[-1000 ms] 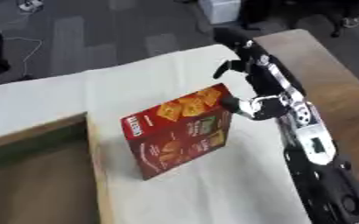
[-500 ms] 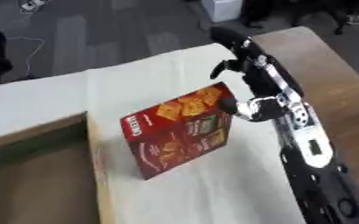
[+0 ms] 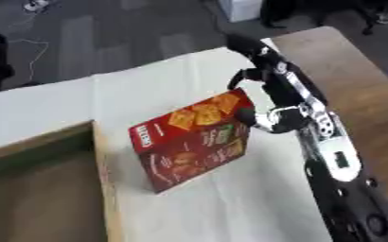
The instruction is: Pick up objects on the table and place them in the box.
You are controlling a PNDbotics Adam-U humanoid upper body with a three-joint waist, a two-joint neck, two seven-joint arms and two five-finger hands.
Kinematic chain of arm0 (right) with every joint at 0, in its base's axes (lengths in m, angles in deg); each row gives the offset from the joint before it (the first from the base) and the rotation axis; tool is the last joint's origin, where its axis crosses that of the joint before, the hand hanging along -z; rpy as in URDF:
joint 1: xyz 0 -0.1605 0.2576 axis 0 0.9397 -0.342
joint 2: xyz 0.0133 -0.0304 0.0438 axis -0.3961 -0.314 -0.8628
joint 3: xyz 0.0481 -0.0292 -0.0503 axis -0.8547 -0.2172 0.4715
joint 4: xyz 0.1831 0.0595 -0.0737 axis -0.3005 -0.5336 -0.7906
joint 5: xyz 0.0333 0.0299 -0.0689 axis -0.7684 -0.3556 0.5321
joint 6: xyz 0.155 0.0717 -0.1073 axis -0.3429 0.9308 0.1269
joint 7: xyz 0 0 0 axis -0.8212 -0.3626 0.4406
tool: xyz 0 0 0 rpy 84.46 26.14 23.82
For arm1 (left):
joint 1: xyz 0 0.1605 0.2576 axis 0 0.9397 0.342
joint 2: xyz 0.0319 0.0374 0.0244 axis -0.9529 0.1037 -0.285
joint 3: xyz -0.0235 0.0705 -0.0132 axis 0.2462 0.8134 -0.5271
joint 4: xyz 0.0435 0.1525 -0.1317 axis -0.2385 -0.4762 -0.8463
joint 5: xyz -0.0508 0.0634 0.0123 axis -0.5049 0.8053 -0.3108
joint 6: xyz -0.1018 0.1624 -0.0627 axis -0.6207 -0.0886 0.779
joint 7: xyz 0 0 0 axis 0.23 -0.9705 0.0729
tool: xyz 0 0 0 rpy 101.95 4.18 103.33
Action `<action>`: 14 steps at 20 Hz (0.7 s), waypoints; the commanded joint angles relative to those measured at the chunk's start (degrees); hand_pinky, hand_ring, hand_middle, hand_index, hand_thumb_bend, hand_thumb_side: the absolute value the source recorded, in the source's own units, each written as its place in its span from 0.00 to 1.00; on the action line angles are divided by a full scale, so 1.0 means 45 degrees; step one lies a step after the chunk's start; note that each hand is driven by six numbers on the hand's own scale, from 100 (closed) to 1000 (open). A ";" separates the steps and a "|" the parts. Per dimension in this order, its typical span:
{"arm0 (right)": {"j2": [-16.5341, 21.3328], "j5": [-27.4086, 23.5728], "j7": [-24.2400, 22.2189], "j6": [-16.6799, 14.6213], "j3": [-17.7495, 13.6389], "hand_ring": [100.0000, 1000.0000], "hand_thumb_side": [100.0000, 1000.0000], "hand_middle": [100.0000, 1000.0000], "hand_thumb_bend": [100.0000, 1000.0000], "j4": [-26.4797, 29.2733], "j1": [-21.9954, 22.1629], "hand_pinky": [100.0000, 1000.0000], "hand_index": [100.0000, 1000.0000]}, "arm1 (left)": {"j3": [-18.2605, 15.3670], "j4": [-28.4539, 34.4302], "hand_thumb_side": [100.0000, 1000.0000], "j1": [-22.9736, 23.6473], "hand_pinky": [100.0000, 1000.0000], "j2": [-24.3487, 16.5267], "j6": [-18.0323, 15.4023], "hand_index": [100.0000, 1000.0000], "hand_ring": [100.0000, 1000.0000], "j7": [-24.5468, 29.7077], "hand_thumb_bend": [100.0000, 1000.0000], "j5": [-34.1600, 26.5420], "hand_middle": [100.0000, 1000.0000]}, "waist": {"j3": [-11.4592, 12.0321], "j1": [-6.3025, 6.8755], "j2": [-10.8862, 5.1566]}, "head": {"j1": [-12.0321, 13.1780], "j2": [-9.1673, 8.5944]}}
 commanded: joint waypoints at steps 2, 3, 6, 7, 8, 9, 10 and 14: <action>0.0596 0.0027 -0.0468 -0.0461 0.0126 1.00 0.24 0.97 0.60 -0.0302 -0.0121 0.50 1.00 | 0.0028 0.0241 1.00 -0.0085 0.78 -0.0116 -0.0015 0.92 0.89 0.0061 0.00 -0.0057 0.92 | 0.0057 -0.0020 -0.0177 | -0.0183 0.0073; 0.0627 0.0009 -0.0488 -0.0498 0.0140 1.00 0.24 0.97 0.60 -0.0368 -0.0124 0.50 1.00 | 0.0032 0.0241 1.00 -0.0088 0.78 -0.0115 -0.0015 0.92 0.89 0.0069 0.00 -0.0063 0.92 | 0.0060 -0.0008 -0.0175 | -0.0193 0.0077; 0.0672 -0.0027 -0.0557 -0.0564 0.0179 1.00 0.24 0.97 0.60 -0.0483 -0.0130 0.50 1.00 | 0.0042 0.0241 1.00 -0.0099 0.78 -0.0115 -0.0015 0.92 0.89 0.0089 0.00 -0.0077 0.92 | 0.0073 0.0043 -0.0161 | -0.0235 0.0085; 0.0680 -0.0035 -0.0576 -0.0575 0.0188 1.00 0.24 0.97 0.60 -0.0508 -0.0131 0.50 1.00 | 0.0042 0.0241 1.00 -0.0100 0.78 -0.0115 -0.0015 0.92 0.89 0.0092 0.00 -0.0079 0.92 | 0.0078 0.0055 -0.0157 | -0.0244 0.0088; 0.0683 -0.0041 -0.0594 -0.0581 0.0195 1.00 0.24 0.97 0.60 -0.0530 -0.0128 0.49 1.00 | 0.0040 0.0241 1.00 -0.0098 0.78 -0.0109 -0.0014 0.92 0.89 0.0093 0.00 -0.0081 0.92 | 0.0088 0.0074 -0.0150 | -0.0257 0.0094; 0.0681 -0.0048 -0.0607 -0.0585 0.0198 1.00 0.24 0.97 0.60 -0.0547 -0.0123 0.49 1.00 | 0.0039 0.0241 1.00 -0.0095 0.78 -0.0102 -0.0013 0.92 0.89 0.0093 0.00 -0.0083 0.92 | 0.0095 0.0088 -0.0144 | -0.0267 0.0096; 0.0672 -0.0058 -0.0615 -0.0587 0.0198 1.00 0.24 0.97 0.60 -0.0556 -0.0114 0.49 1.00 | 0.0037 0.0241 1.00 -0.0090 0.78 -0.0090 -0.0013 0.92 0.89 0.0093 0.00 -0.0086 0.92 | 0.0103 0.0106 -0.0135 | -0.0275 0.0095; 0.0640 -0.0071 -0.0629 -0.0580 0.0196 1.00 0.25 0.98 0.59 -0.0563 -0.0062 0.49 1.00 | 0.0029 0.0241 1.00 -0.0077 0.78 -0.0056 -0.0013 0.92 0.89 0.0091 0.00 -0.0097 0.92 | 0.0129 0.0176 -0.0104 | -0.0302 0.0113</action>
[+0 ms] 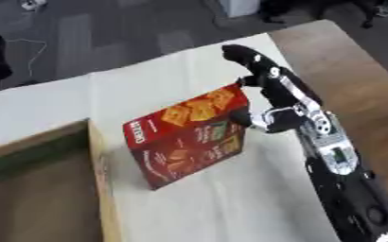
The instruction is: Pick up objects on the table and place them in the box.
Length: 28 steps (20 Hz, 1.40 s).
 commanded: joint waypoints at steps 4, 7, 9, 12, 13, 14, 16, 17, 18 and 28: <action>0.0282 0.0035 -0.0695 -0.0552 0.0035 1.00 0.24 0.98 0.59 0.0033 -0.0029 0.48 1.00 | -0.0036 0.0241 1.00 -0.0045 0.78 -0.0087 -0.0012 0.92 0.89 0.0036 0.00 -0.0058 0.92 | 0.0081 0.0051 -0.0110 | -0.0217 0.0057; 0.0236 0.0148 -0.0749 -0.0545 0.0070 1.00 0.24 0.98 0.59 -0.0094 -0.0006 0.47 1.00 | -0.0032 0.0241 1.00 -0.0053 0.78 -0.0070 -0.0011 0.92 0.89 0.0045 0.00 -0.0069 0.92 | 0.0120 0.0095 -0.0083 | -0.0221 0.0063; 0.0176 0.0225 -0.0700 -0.0566 0.0028 1.00 0.24 0.98 0.59 -0.0123 0.0013 0.47 1.00 | -0.0033 0.0241 1.00 -0.0053 0.78 -0.0056 -0.0011 0.92 0.89 0.0045 0.00 -0.0075 0.92 | 0.0147 0.0123 -0.0071 | -0.0217 0.0068; 0.0087 0.0347 -0.0609 -0.0589 -0.0004 1.00 0.25 0.99 0.59 -0.0135 0.0037 0.47 1.00 | -0.0030 0.0241 1.00 -0.0060 0.78 -0.0038 -0.0012 0.92 0.89 0.0049 0.00 -0.0086 0.92 | 0.0164 0.0147 -0.0051 | -0.0222 0.0066; 0.0052 0.0390 -0.0581 -0.0595 -0.0009 1.00 0.25 0.99 0.59 -0.0137 0.0046 0.47 1.00 | -0.0028 0.0241 1.00 -0.0064 0.78 -0.0033 -0.0014 0.92 0.89 0.0051 0.00 -0.0089 0.92 | 0.0167 0.0152 -0.0045 | -0.0222 0.0063; 0.0021 0.0438 -0.0562 -0.0598 -0.0008 1.00 0.24 1.00 0.59 -0.0143 0.0055 0.47 1.00 | -0.0025 0.0241 1.00 -0.0069 0.78 -0.0031 -0.0015 0.92 0.89 0.0055 0.00 -0.0092 0.92 | 0.0171 0.0158 -0.0037 | -0.0222 0.0060; -0.0022 0.0584 -0.0558 -0.0602 0.0002 1.00 0.24 1.00 0.60 -0.0169 0.0069 0.47 1.00 | -0.0022 0.0241 1.00 -0.0077 0.78 -0.0027 -0.0016 0.92 0.89 0.0062 0.00 -0.0098 0.92 | 0.0185 0.0166 -0.0022 | -0.0222 0.0061; -0.0044 0.0702 -0.0569 -0.0606 0.0006 1.00 0.24 1.00 0.60 -0.0192 0.0073 0.47 1.00 | -0.0020 0.0241 1.00 -0.0078 0.78 -0.0025 -0.0017 0.92 0.89 0.0065 0.00 -0.0101 0.92 | 0.0195 0.0168 -0.0014 | -0.0221 0.0063; -0.0068 0.0810 -0.0573 -0.0617 0.0009 1.00 0.24 1.00 0.60 -0.0212 0.0073 0.47 1.00 | -0.0019 0.0241 1.00 -0.0080 0.78 -0.0022 -0.0018 0.92 0.89 0.0068 0.00 -0.0104 0.92 | 0.0204 0.0169 -0.0006 | -0.0221 0.0061; -0.0453 0.1755 -0.0219 -0.0667 -0.0058 0.93 0.25 0.91 0.60 -0.0339 0.0025 0.40 0.99 | -0.0015 0.0241 1.00 -0.0108 0.78 0.0013 -0.0023 0.92 0.88 0.0081 0.00 -0.0128 0.92 | 0.0360 0.0158 0.0056 | -0.0192 0.0055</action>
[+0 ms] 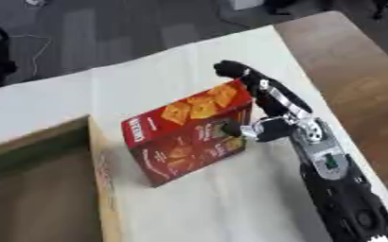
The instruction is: Pick up objects on the table and place them in the box.
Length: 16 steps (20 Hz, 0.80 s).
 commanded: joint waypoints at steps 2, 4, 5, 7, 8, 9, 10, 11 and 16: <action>-0.0021 0.0414 -0.0403 -0.0507 -0.0033 0.93 0.25 0.90 0.60 0.0001 -0.0188 0.39 0.99 | -0.0016 0.0241 1.00 -0.0100 0.77 -0.0133 -0.0018 0.92 0.88 0.0029 0.00 -0.0033 0.92 | 0.0084 -0.0073 -0.0158 | -0.0078 0.0038; -0.0067 0.0588 -0.0395 -0.0525 -0.0023 0.92 0.25 0.88 0.60 -0.0048 -0.0187 0.38 0.98 | -0.0016 0.0241 1.00 -0.0108 0.77 -0.0129 -0.0022 0.92 0.88 0.0029 0.00 -0.0038 0.92 | 0.0106 -0.0074 -0.0146 | -0.0075 0.0036; -0.0094 0.0645 -0.0367 -0.0526 -0.0025 0.91 0.26 0.86 0.60 -0.0068 -0.0180 0.36 0.97 | -0.0015 0.0241 1.00 -0.0117 0.77 -0.0129 -0.0025 0.92 0.88 0.0032 0.00 -0.0041 0.92 | 0.0118 -0.0075 -0.0135 | -0.0069 0.0031; -0.0132 0.0761 -0.0227 -0.0514 -0.0040 0.87 0.26 0.77 0.60 -0.0071 -0.0168 0.32 0.90 | -0.0014 0.0241 1.00 -0.0134 0.77 -0.0133 -0.0030 0.92 0.88 0.0035 0.00 -0.0044 0.92 | 0.0129 -0.0075 -0.0120 | -0.0056 0.0033; -0.0144 0.0833 -0.0130 -0.0502 -0.0041 0.82 0.25 0.72 0.59 -0.0061 -0.0163 0.27 0.84 | -0.0013 0.0241 1.00 -0.0142 0.77 -0.0135 -0.0032 0.92 0.88 0.0038 0.00 -0.0044 0.92 | 0.0133 -0.0077 -0.0115 | -0.0053 0.0036; -0.0141 0.0950 -0.0002 -0.0481 -0.0051 0.76 0.23 0.66 0.59 -0.0056 -0.0154 0.20 0.79 | -0.0010 0.0241 1.00 -0.0150 0.77 -0.0137 -0.0034 0.92 0.88 0.0041 0.00 -0.0045 0.92 | 0.0135 -0.0079 -0.0109 | -0.0051 0.0034; -0.0146 0.1076 0.0124 -0.0473 -0.0045 0.76 0.23 0.66 0.59 -0.0044 -0.0150 0.20 0.79 | -0.0007 0.0241 1.00 -0.0156 0.77 -0.0138 -0.0035 0.92 0.88 0.0045 0.00 -0.0047 0.92 | 0.0139 -0.0081 -0.0105 | -0.0052 0.0033; -0.0142 0.1216 0.0261 -0.0464 -0.0048 0.64 0.22 0.56 0.58 -0.0038 -0.0139 0.11 0.71 | -0.0005 0.0241 1.00 -0.0160 0.77 -0.0139 -0.0035 0.92 0.88 0.0048 0.00 -0.0049 0.92 | 0.0141 -0.0081 -0.0100 | -0.0046 0.0031; -0.0112 0.1918 0.0785 -0.0463 -0.0003 0.43 0.22 0.43 0.57 -0.0003 -0.0119 0.00 0.56 | 0.0003 0.0241 1.00 -0.0179 0.77 -0.0159 -0.0039 0.92 0.87 0.0063 0.00 -0.0052 0.92 | 0.0156 -0.0093 -0.0091 | -0.0032 0.0051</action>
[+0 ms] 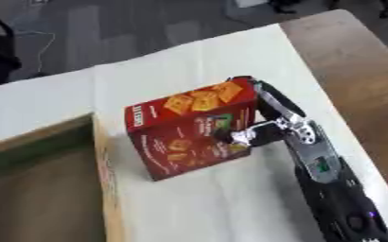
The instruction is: Pick up objects on the table and place them in the box.
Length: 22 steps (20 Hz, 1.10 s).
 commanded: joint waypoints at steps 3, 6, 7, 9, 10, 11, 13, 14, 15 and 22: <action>0.0086 0.0606 0.0723 -0.0106 -0.0066 0.29 0.28 0.36 0.56 0.0224 -0.0114 0.00 0.48 | 0.0000 0.0241 1.00 -0.0088 0.77 -0.0165 -0.0018 0.92 0.87 0.0046 0.00 -0.0044 0.92 | 0.0041 -0.0098 -0.0163 | -0.0005 0.0050; 0.0086 0.0563 0.1684 -0.0100 -0.0109 0.22 0.31 0.31 0.55 0.0357 -0.0117 0.00 0.45 | -0.0009 0.0241 1.00 -0.0079 0.77 -0.0168 -0.0009 0.92 0.87 0.0046 0.00 -0.0035 0.92 | 0.0046 -0.0106 -0.0168 | 0.0036 0.0057; 0.0116 0.0506 0.1977 -0.0076 -0.0082 0.18 0.29 0.29 0.53 0.0390 -0.0146 0.00 0.42 | -0.0011 0.0241 1.00 -0.0069 0.77 -0.0168 -0.0003 0.92 0.87 0.0047 0.00 -0.0031 0.92 | 0.0053 -0.0113 -0.0176 | 0.0049 0.0068; 0.0261 0.0406 0.2421 -0.0018 0.0043 0.17 0.28 0.29 0.53 0.0395 -0.0267 0.00 0.42 | -0.0014 0.0241 1.00 -0.0036 0.77 -0.0175 0.0009 0.92 0.87 0.0050 0.00 -0.0022 0.92 | 0.0068 -0.0143 -0.0209 | 0.0072 0.0111; 0.0365 0.0329 0.2571 0.0025 0.0139 0.17 0.28 0.29 0.53 0.0338 -0.0368 0.00 0.42 | -0.0019 0.0241 1.00 -0.0012 0.77 -0.0185 0.0016 0.92 0.87 0.0049 0.00 -0.0015 0.92 | 0.0071 -0.0165 -0.0234 | 0.0084 0.0139; 0.0471 0.0226 0.2672 0.0075 0.0240 0.17 0.27 0.29 0.53 0.0252 -0.0489 0.00 0.43 | -0.0025 0.0241 1.00 0.0018 0.77 -0.0195 0.0025 0.92 0.87 0.0046 0.00 -0.0008 0.92 | 0.0069 -0.0192 -0.0263 | 0.0101 0.0166; 0.0708 -0.0023 0.2767 0.0155 0.0442 0.17 0.26 0.29 0.53 0.0034 -0.0793 0.00 0.43 | -0.0038 0.0241 1.00 0.0084 0.77 -0.0212 0.0045 0.92 0.87 0.0039 0.00 0.0006 0.92 | 0.0046 -0.0251 -0.0326 | 0.0149 0.0215; 0.0824 -0.0136 0.2778 0.0178 0.0538 0.17 0.26 0.29 0.53 -0.0096 -0.0957 0.00 0.43 | -0.0045 0.0241 1.00 0.0114 0.77 -0.0224 0.0053 0.92 0.87 0.0036 0.00 0.0015 0.92 | 0.0030 -0.0278 -0.0352 | 0.0174 0.0237; 0.0936 -0.0214 0.2764 0.0175 0.0622 0.17 0.26 0.30 0.54 -0.0210 -0.1120 0.00 0.43 | -0.0049 0.0241 1.00 0.0140 0.77 -0.0238 0.0059 0.91 0.87 0.0033 0.00 0.0024 0.92 | 0.0012 -0.0315 -0.0385 | 0.0201 0.0263; 0.1712 -0.0263 0.2548 -0.0186 0.1119 0.17 0.27 0.30 0.55 -0.0980 -0.2375 0.00 0.44 | -0.0057 0.0241 1.00 0.0289 0.77 -0.0354 0.0131 0.91 0.87 0.0044 0.00 0.0083 0.92 | -0.0099 -0.0606 -0.0621 | 0.0612 0.0372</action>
